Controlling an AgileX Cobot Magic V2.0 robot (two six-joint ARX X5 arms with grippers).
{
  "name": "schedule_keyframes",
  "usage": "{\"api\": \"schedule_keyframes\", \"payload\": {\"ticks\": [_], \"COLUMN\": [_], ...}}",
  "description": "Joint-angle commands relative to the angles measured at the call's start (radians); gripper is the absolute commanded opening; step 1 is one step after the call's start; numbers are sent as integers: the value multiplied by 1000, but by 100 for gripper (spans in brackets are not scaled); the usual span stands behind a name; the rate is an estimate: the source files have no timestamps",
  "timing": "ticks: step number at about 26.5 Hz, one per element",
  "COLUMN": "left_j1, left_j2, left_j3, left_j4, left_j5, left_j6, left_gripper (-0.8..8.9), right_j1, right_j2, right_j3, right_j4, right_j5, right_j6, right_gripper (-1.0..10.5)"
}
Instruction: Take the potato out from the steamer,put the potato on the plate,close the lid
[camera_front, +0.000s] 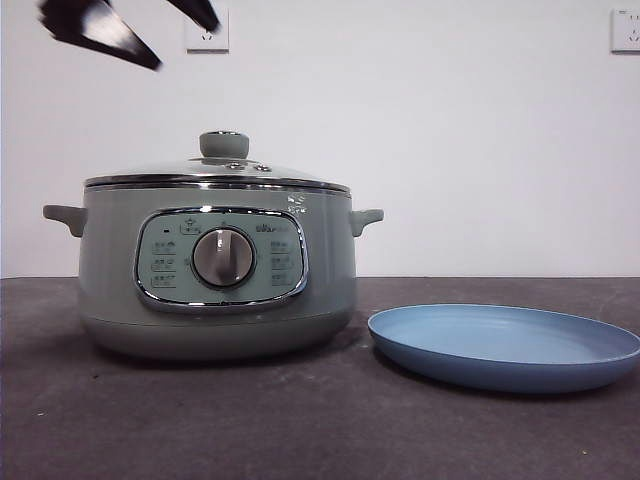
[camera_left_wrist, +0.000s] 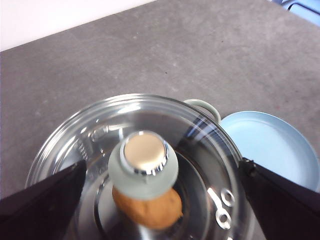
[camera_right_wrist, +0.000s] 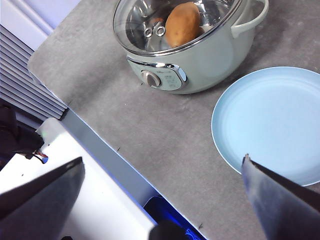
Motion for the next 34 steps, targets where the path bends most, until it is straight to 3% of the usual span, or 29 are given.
{"api": "schedule_keyframes", "payload": {"ticks": [1, 11, 17, 21, 27, 34], "left_j1": [-15, -44, -62, -64, -64, -64], "left_j2": [65, 240, 258, 258, 258, 235], "left_j3": [23, 37, 37, 37, 37, 41], "left_j4": [23, 82, 91, 90, 89, 92], "left_j5": [-14, -47, -92, -88, -87, -86], "left_j6": [25, 41, 40, 40, 40, 35], "left_gripper": [688, 688, 667, 263, -12, -12], "right_j1": [2, 2, 2, 2, 2, 1], "right_j2": [0, 0, 0, 0, 0, 0], "right_j3": [2, 2, 2, 2, 2, 2], "right_j4": [7, 7, 7, 7, 7, 19], "right_j5": [0, 2, 2, 6, 6, 5], "right_j6": [-5, -5, -5, -5, -5, -4], "right_gripper": [660, 660, 660, 660, 660, 660]}}
